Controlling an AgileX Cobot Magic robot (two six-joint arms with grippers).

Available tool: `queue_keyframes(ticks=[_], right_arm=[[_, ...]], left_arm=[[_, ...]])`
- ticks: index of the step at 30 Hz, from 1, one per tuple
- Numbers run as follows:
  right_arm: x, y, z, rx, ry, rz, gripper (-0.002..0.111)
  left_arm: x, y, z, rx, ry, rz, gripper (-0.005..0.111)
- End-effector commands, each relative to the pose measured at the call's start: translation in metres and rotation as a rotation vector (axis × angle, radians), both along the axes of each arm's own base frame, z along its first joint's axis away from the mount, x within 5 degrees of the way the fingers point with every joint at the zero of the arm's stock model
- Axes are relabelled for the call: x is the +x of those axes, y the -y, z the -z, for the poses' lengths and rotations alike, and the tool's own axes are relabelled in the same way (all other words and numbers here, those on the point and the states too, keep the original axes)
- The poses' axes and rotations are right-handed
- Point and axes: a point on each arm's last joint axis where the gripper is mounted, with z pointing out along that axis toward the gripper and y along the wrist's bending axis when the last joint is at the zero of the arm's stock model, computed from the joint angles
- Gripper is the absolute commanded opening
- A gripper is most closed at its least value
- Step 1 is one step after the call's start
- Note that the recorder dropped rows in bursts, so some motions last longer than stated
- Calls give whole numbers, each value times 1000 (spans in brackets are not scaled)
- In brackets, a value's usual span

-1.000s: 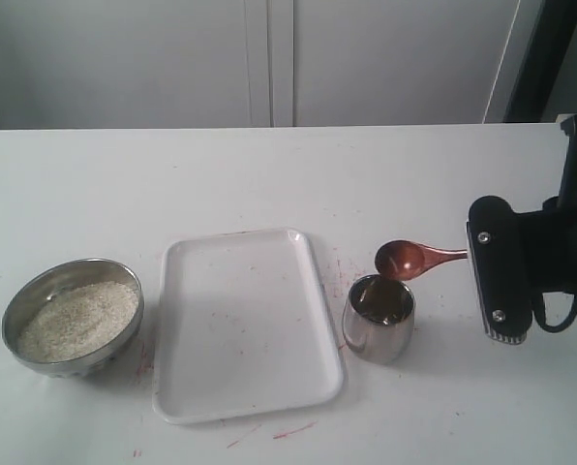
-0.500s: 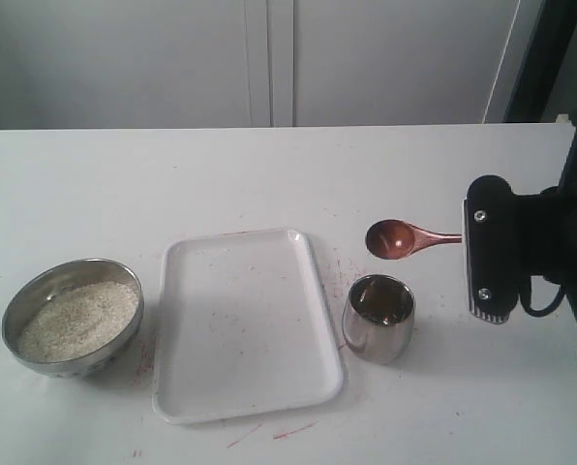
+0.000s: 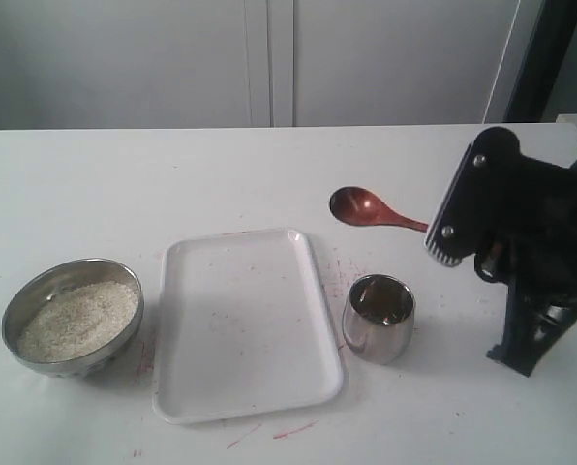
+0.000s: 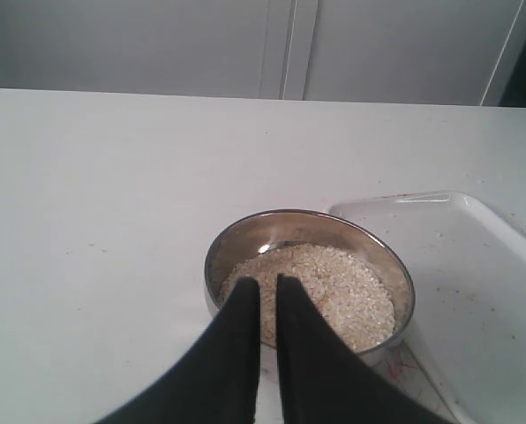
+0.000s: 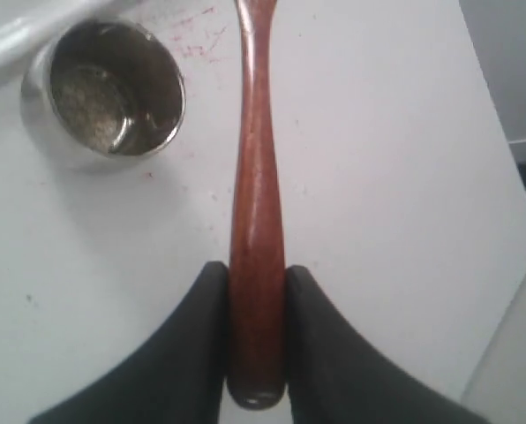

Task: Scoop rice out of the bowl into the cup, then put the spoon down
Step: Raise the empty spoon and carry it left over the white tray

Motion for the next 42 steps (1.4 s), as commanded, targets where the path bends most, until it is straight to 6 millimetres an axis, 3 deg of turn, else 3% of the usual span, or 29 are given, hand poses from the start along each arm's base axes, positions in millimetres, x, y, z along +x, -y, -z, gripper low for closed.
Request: queue_keyframes(ticks=[1,8,15,20,32,42], right_arm=[[3,-7,-13,228,7,142,0],[-1,-26,-35,573,-100,220,0],[-1,-39,-49,749,-198,253,0],[5,-49,-46,768,-314,282,0],[30,-68,-49,782,-388,278,0],[42,-104,-38,736,-489,211,0]], left_arm=[[-1,0,-2,-12,11,3,14],[-1,0,-2,-12,11,3,14],[-1,0,-2,-12,11,3,14],[-1,0,-2,-12,11,3,14],[-1,0,-2,-12,11,3,14],[-1,0,-2,-12,11,3,14]])
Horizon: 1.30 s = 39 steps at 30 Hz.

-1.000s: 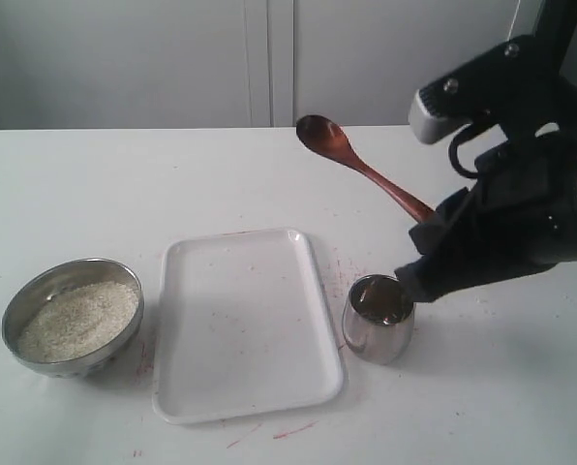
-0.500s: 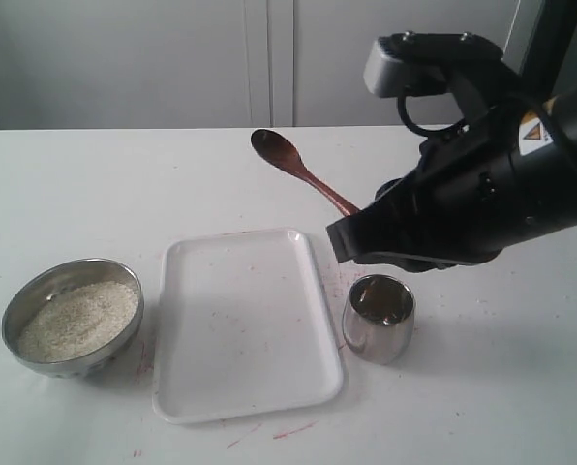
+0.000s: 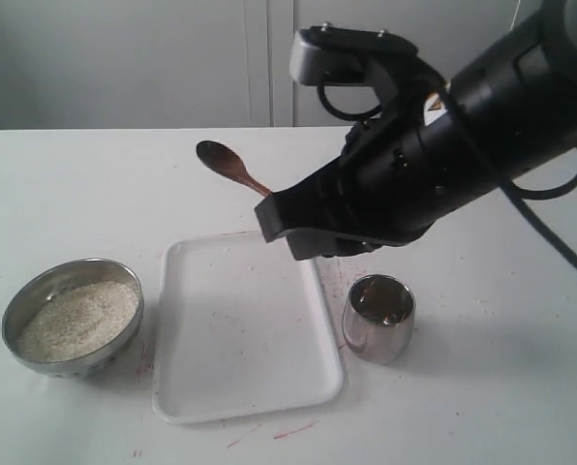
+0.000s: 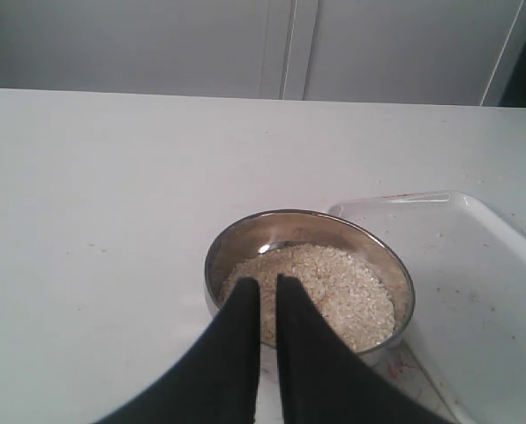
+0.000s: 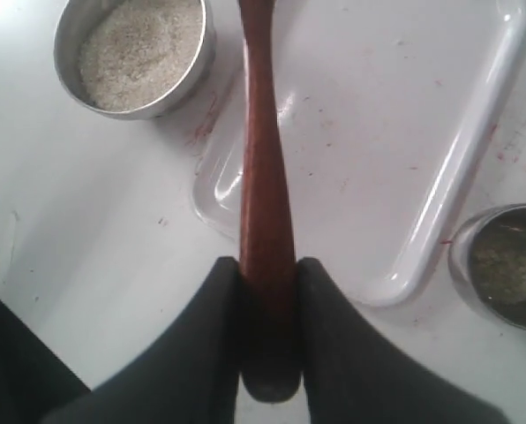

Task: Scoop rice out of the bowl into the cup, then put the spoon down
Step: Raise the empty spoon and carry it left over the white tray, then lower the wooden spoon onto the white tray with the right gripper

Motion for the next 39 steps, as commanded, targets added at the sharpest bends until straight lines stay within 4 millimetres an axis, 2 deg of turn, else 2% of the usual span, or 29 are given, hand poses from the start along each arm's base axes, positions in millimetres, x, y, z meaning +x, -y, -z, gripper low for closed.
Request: queue_keyframes(ticks=[1,21,39], right_arm=[[4,-15,5,-12,-18,-48,0],[43,-42,82,-113,-160,-41,0],[55,-49,115,-147,-207,-33,0]], left_arm=[[-1,0,-2,-12,11,3,14],[-1,0,-2,-12,11,3,14],[-1,0,-2,-12,11,3,14]])
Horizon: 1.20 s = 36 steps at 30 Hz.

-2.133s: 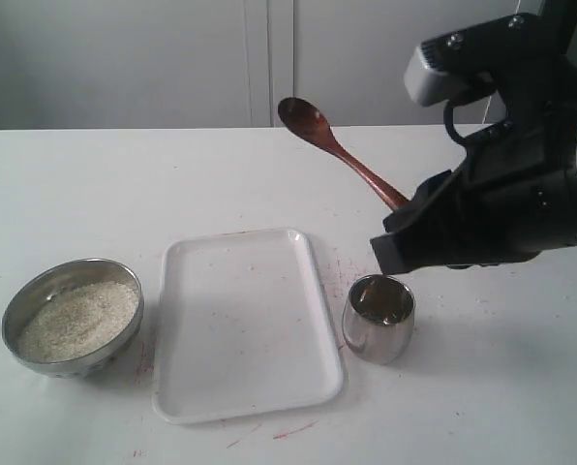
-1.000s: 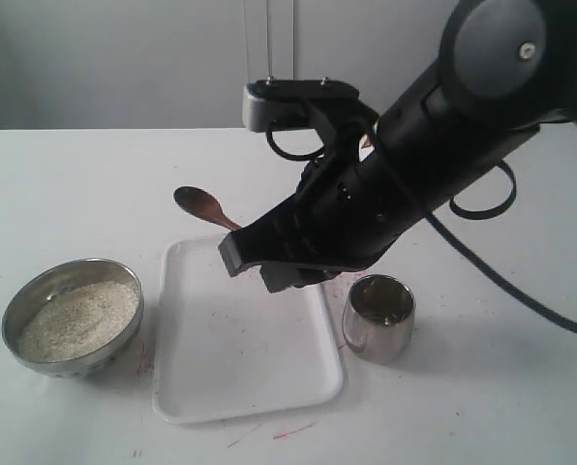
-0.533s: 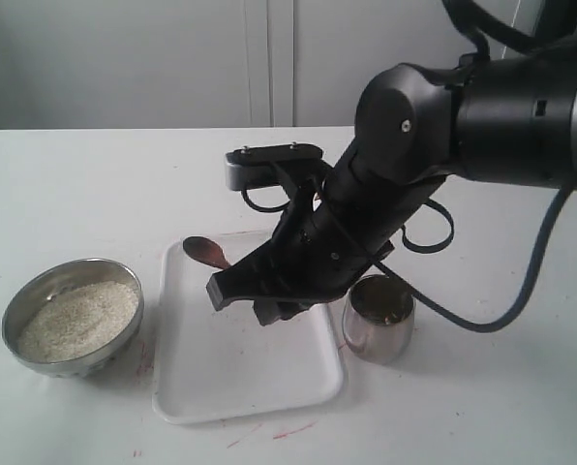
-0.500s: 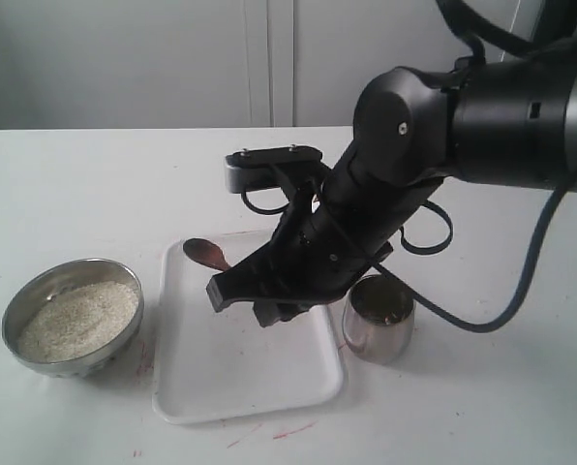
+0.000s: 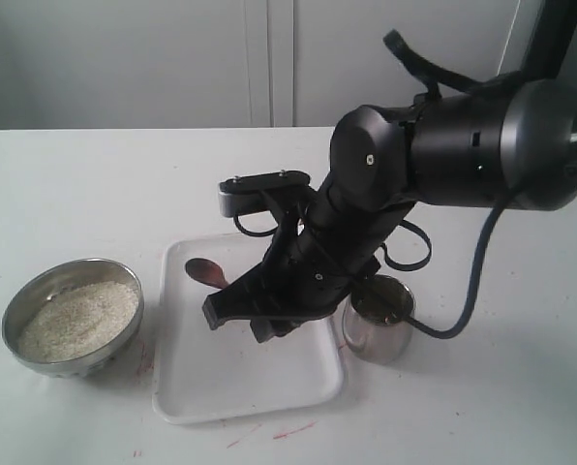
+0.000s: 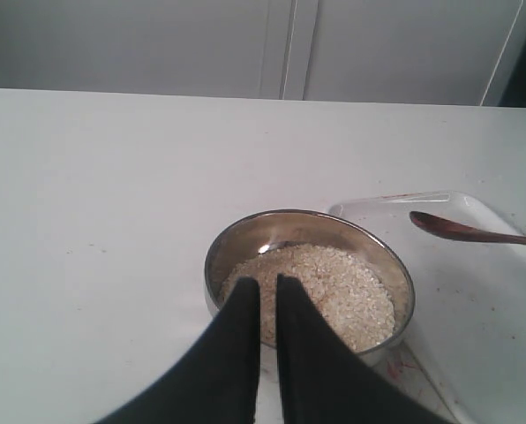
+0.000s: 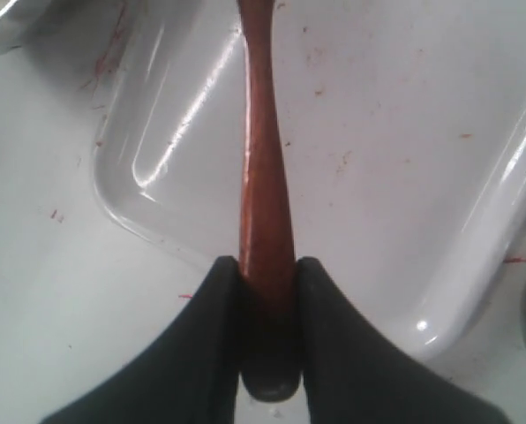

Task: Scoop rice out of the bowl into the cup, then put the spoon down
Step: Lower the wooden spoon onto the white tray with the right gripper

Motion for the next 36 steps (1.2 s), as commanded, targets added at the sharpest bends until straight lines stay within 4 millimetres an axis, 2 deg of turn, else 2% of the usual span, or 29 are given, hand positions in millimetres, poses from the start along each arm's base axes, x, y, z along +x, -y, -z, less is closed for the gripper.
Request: queue_keyframes(ticks=[1,17,36], right_arm=[[3,-2,5,-2,1,-6,0],[5,-3,5,6,25,2,0],[12,-6,34,-33,-26,5,0]], left_arm=[[-1,0,-2,-12,11,3,14],[-1,0,-2,-12,11,3,14],[-1,0,-2,-12,11,3,14]])
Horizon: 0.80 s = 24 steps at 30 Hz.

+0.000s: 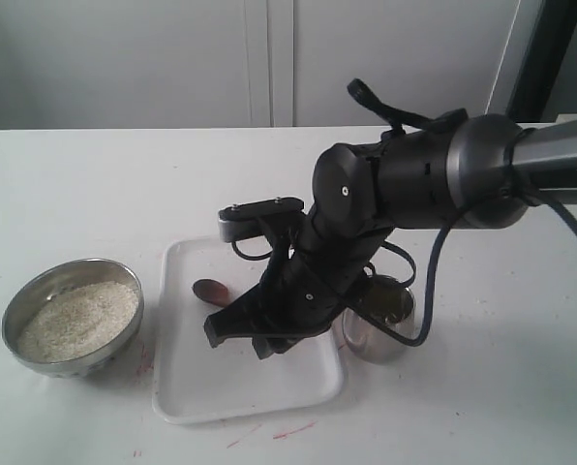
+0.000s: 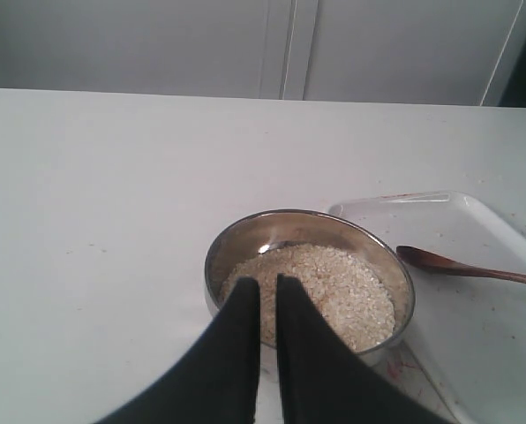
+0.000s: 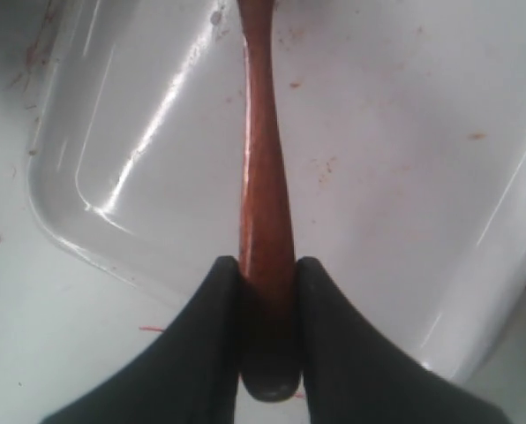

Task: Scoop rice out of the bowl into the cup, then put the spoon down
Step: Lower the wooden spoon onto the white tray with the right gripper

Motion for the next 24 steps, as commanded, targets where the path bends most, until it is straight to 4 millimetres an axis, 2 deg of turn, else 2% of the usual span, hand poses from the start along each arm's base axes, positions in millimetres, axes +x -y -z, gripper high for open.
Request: queue_keyframes(ticks=[1,21,24], right_arm=[[2,-1,0,2,12,-8,0],[4,-1,-1,11,34,-2,0],[5,-2,5,4,24,-1,0]], left_arm=[[-1,0,-2,-12,11,3,14],[-1,0,-2,-12,11,3,14],[-1,0,-2,-12,11,3,14]])
